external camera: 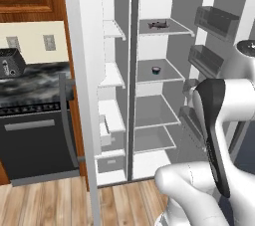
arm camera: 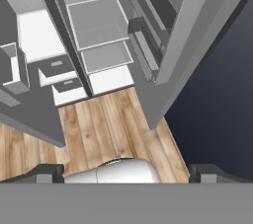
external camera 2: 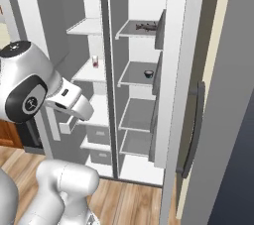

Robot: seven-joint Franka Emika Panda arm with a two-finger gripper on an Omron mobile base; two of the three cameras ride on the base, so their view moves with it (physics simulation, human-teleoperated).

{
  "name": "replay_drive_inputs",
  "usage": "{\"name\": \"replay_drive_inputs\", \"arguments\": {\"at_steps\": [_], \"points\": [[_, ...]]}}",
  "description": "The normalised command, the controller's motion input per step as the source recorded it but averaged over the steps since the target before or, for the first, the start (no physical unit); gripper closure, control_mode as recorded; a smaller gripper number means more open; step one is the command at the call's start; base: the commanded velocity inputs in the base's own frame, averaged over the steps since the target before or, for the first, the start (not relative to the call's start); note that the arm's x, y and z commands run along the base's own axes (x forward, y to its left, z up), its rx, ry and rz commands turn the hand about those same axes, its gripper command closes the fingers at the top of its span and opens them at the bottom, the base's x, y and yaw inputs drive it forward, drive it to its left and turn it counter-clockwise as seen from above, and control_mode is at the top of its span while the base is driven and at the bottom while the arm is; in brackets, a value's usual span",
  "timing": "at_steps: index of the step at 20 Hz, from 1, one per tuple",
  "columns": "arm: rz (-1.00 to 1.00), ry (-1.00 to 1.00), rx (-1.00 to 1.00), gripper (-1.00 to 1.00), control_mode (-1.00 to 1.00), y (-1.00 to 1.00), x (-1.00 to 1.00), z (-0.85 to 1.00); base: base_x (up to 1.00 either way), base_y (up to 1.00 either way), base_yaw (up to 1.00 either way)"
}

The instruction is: Pick up the frozen fish from the freezer, place it on any shelf in the fridge, and close the fridge and freezer doors when done.

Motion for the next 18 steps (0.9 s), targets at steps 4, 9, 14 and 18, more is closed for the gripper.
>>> {"name": "replay_drive_inputs", "arguments": {"at_steps": [4,9,14,18], "points": [[0.00,0.00,0.00,-1.00,-1.00,0.00,-0.02,0.00,-0.13,0.00,0.00],[0.00,0.00,0.00,-1.00,-1.00,0.06,-0.03,0.00,0.00,0.00,0.00],[0.01,0.00,0.00,-1.00,-1.00,0.13,-0.15,0.00,0.00,0.00,0.00],[0.06,0.00,0.00,-1.00,-1.00,0.48,-0.26,0.00,0.00,0.00,0.00]]}}
